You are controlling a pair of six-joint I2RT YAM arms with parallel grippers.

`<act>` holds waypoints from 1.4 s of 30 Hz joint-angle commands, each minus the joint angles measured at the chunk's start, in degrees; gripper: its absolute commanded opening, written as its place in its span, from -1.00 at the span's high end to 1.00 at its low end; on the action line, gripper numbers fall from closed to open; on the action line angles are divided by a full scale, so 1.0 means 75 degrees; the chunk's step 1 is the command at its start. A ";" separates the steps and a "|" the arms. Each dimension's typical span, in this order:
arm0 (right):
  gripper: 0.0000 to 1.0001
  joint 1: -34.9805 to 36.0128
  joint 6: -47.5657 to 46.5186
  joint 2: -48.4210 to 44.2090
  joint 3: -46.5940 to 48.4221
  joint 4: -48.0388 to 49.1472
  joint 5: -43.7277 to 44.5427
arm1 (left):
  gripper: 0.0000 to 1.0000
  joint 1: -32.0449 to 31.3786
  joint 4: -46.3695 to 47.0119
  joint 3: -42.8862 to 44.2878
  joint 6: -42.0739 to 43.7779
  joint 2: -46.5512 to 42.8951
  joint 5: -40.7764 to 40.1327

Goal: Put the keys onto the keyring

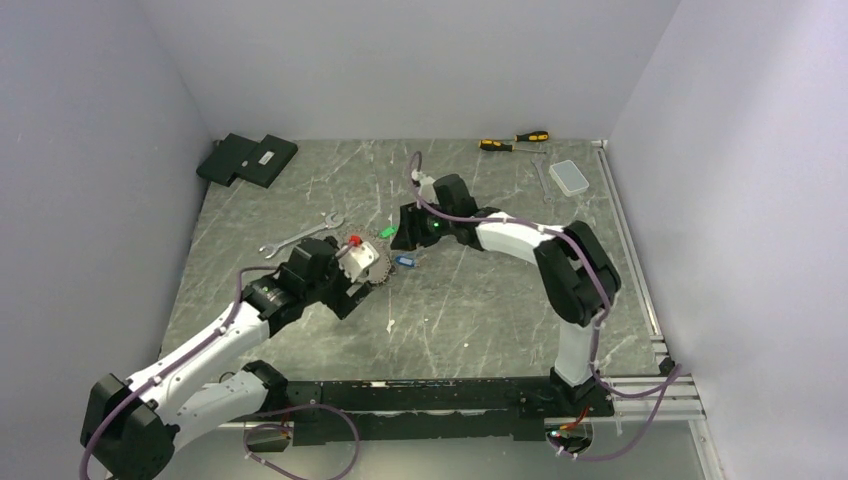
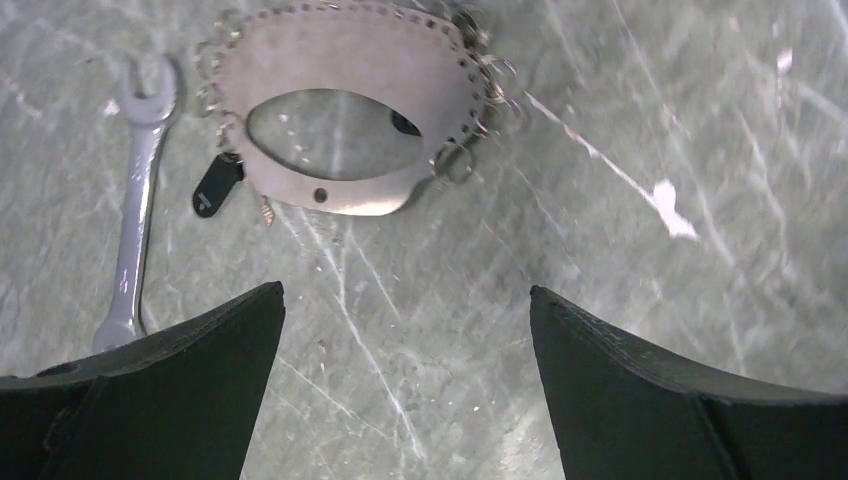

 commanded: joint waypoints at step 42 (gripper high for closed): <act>-0.17 -0.0999 -0.0087 -0.2673 -0.2582 0.1110 -0.0154 | 0.24 0.1111 0.1244 0.1281 0.0606 0.4700 0.2765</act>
